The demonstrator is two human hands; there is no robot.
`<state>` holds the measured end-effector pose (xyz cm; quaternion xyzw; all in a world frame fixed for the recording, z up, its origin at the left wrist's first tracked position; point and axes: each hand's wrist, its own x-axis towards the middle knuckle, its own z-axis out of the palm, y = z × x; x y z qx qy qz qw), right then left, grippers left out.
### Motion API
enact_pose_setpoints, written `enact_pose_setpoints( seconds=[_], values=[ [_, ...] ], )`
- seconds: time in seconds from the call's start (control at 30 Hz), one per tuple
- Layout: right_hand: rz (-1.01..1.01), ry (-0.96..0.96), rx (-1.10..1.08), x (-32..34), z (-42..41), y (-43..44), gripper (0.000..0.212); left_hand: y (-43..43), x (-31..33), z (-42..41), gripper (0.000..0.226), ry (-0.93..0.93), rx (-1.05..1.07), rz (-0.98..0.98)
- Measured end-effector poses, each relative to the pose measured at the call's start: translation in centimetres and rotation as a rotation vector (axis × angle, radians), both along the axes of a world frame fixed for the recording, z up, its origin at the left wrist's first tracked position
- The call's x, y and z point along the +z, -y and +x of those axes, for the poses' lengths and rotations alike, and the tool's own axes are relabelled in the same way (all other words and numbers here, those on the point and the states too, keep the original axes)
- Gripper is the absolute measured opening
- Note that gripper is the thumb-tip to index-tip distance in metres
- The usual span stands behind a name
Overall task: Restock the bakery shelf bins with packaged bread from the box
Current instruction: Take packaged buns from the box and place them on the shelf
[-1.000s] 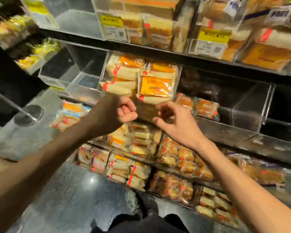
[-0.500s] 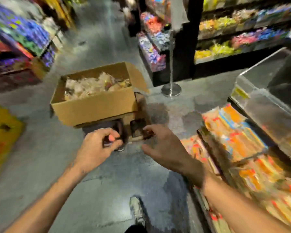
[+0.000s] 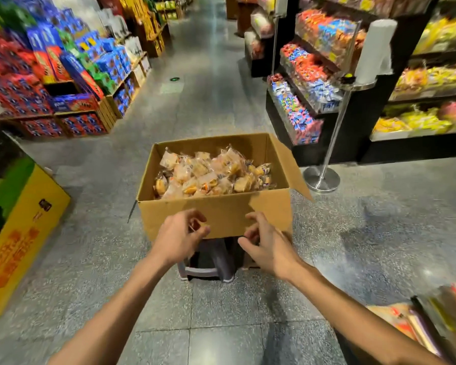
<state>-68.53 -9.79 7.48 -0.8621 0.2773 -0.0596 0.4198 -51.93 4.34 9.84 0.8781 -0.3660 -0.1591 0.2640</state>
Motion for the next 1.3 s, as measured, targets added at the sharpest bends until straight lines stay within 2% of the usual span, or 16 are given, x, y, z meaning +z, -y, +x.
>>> enact_pose_setpoints(
  seconds=[0.1,0.27,0.43,0.53,0.63,0.7,0.8,0.93,1.13,1.3],
  values=[
    [0.046,-0.046,-0.045,-1.9,4.1,2.9,0.052,3.9,-1.8,5.3,0.025,-0.041,0.017,0.015],
    [0.098,-0.140,-0.118,-5.4,11.6,9.6,0.036,9.9,-6.3,12.1,0.028,-0.181,0.046,0.075],
    [0.203,-0.222,-0.087,-10.4,20.4,17.0,0.029,16.3,-10.5,18.8,0.043,-0.227,0.106,0.145],
    [0.272,-0.278,-0.092,-13.0,25.3,20.9,0.040,19.4,-12.6,22.1,0.053,-0.255,0.160,0.227],
    [0.325,-0.356,-0.114,-15.3,29.0,23.6,0.039,21.7,-14.5,24.6,0.063,-0.239,0.208,0.312],
    [0.379,-0.417,-0.135,-16.6,30.8,24.7,0.046,23.1,-15.7,25.8,0.071,-0.226,0.218,0.364],
    [0.439,-0.487,-0.166,-18.8,33.0,25.5,0.062,24.7,-17.5,27.2,0.079,-0.181,0.173,0.454],
    [0.546,-0.529,-0.242,-20.1,35.7,25.7,0.070,25.9,-19.8,28.9,0.084,-0.143,0.074,0.571],
    [0.623,-0.541,-0.401,-21.8,38.1,25.1,0.110,26.0,-22.5,29.8,0.097,-0.073,0.013,0.602],
    [0.647,-0.544,-0.486,-22.5,38.5,25.3,0.114,25.8,-22.4,30.5,0.092,-0.053,0.002,0.616]
  ],
)
